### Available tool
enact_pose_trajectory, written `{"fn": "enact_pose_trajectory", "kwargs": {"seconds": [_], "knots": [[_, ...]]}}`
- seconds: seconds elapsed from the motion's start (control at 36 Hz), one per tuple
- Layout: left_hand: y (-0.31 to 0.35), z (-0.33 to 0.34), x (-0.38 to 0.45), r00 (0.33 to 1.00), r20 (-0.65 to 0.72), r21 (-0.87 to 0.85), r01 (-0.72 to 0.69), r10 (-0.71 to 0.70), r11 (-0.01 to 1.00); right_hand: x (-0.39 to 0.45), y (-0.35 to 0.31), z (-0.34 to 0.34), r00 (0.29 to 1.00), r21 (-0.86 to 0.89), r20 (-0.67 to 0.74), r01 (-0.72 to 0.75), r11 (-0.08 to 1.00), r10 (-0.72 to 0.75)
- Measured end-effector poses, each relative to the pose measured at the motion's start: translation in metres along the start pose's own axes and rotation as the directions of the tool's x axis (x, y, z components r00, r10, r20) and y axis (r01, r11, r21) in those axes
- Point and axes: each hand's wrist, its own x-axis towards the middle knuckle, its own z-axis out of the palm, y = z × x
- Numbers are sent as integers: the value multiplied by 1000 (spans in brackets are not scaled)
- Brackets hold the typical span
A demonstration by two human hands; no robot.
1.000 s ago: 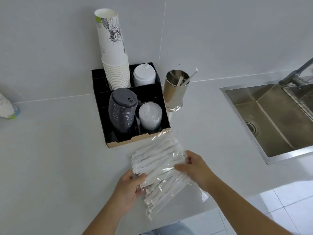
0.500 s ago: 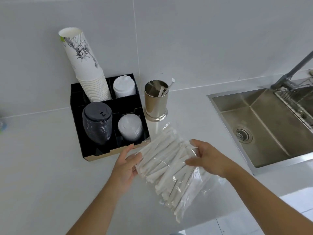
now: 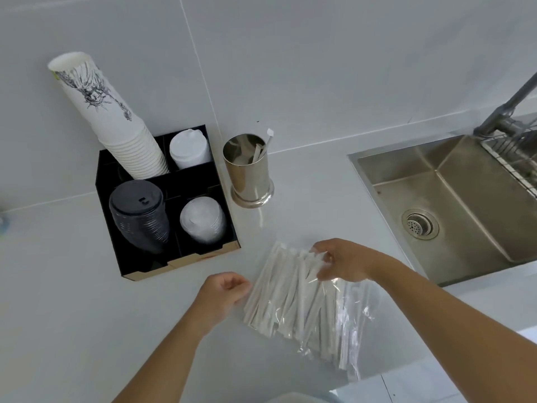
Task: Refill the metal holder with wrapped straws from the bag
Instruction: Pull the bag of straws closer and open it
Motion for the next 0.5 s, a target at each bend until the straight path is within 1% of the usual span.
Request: {"fn": "enact_pose_trajectory", "kwargs": {"seconds": [0.11,0.22,0.28,0.31,0.36,0.44,0.5], "knots": [[3,10,2,998,-27,-59,46,-48,997,9,11,-1,997,-69,-69,-25,997,20],[5,16,6,994,-42,-179,93,-102,980,10,20,1,988,-107,-150,-43,993,27],[6,19,8,994,-34,-232,93,-104,968,5,22,5,978,-216,-206,-54,975,9],[7,21,9,994,-27,-250,96,-106,964,2,22,9,970,-272,-244,-51,961,-18],[8,23,10,990,-10,-267,132,-139,955,-8,20,22,944,-303,-317,-8,953,-93],[7,26,11,983,2,-291,175,-182,941,-25,18,53,920,-317,-324,115,941,-222],[8,27,10,980,13,-300,193,-198,934,-31,22,81,864,-410,-353,201,890,-358]]}}
